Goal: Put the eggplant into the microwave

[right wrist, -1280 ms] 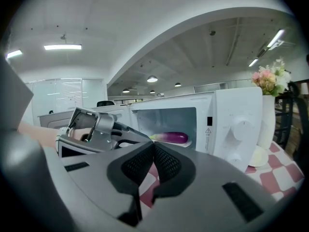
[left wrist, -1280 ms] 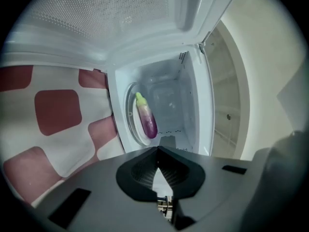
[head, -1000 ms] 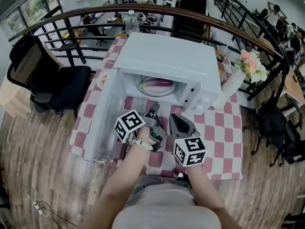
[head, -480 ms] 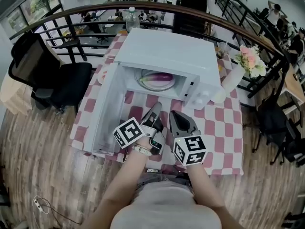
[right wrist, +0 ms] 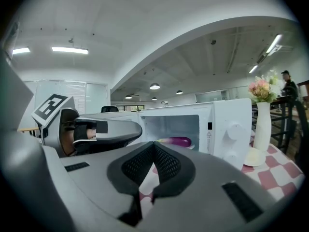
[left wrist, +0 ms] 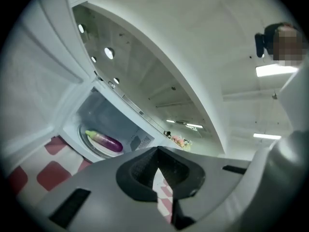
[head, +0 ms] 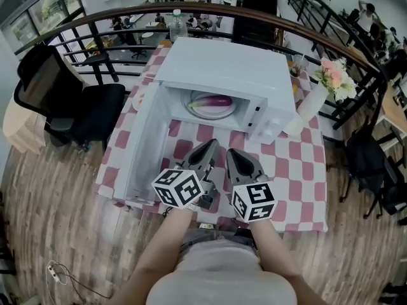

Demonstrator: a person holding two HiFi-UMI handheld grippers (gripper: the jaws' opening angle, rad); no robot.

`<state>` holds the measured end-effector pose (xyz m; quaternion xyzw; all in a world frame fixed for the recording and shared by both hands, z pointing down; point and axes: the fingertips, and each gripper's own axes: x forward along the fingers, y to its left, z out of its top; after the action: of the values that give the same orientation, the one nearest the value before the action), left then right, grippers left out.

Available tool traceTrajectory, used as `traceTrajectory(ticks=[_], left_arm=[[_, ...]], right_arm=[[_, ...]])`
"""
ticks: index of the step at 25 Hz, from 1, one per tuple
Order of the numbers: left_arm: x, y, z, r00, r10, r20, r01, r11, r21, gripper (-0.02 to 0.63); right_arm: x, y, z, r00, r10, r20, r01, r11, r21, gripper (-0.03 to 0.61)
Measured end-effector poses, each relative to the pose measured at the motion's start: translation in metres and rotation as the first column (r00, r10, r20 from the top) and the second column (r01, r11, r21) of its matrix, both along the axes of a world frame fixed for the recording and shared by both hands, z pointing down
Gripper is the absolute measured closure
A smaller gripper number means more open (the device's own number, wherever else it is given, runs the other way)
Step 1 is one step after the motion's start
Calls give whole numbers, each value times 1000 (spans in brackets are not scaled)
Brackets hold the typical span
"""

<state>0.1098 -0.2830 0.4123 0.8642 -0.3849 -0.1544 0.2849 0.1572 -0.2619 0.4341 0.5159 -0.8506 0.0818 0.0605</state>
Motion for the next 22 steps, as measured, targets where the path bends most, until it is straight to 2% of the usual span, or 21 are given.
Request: traceTrajectory(ticks=[4, 8, 12, 15, 22], left_arm=[[2, 6, -3, 987, -29, 158, 11, 994, 111, 611], [4, 11, -4, 944, -78, 321, 8, 977, 214, 611], [8, 14, -3, 900, -114, 421, -11, 959, 282, 611], [11, 15, -3, 870, -136, 473, -26, 947, 319, 611], [16, 18, -3, 851, -153, 502, -34, 939, 344, 611]], right_arm=[[-1, 0, 0, 1000, 7, 11, -8, 1000, 16, 554], [-2, 0, -2, 1000, 14, 15, -14, 999, 35, 554], [-3, 0, -6, 1000, 14, 9, -15, 998, 61, 554], [-2, 0, -8, 1000, 15, 2, -15, 996, 83, 554], [0, 4, -11, 1000, 16, -9, -15, 994, 110, 554]])
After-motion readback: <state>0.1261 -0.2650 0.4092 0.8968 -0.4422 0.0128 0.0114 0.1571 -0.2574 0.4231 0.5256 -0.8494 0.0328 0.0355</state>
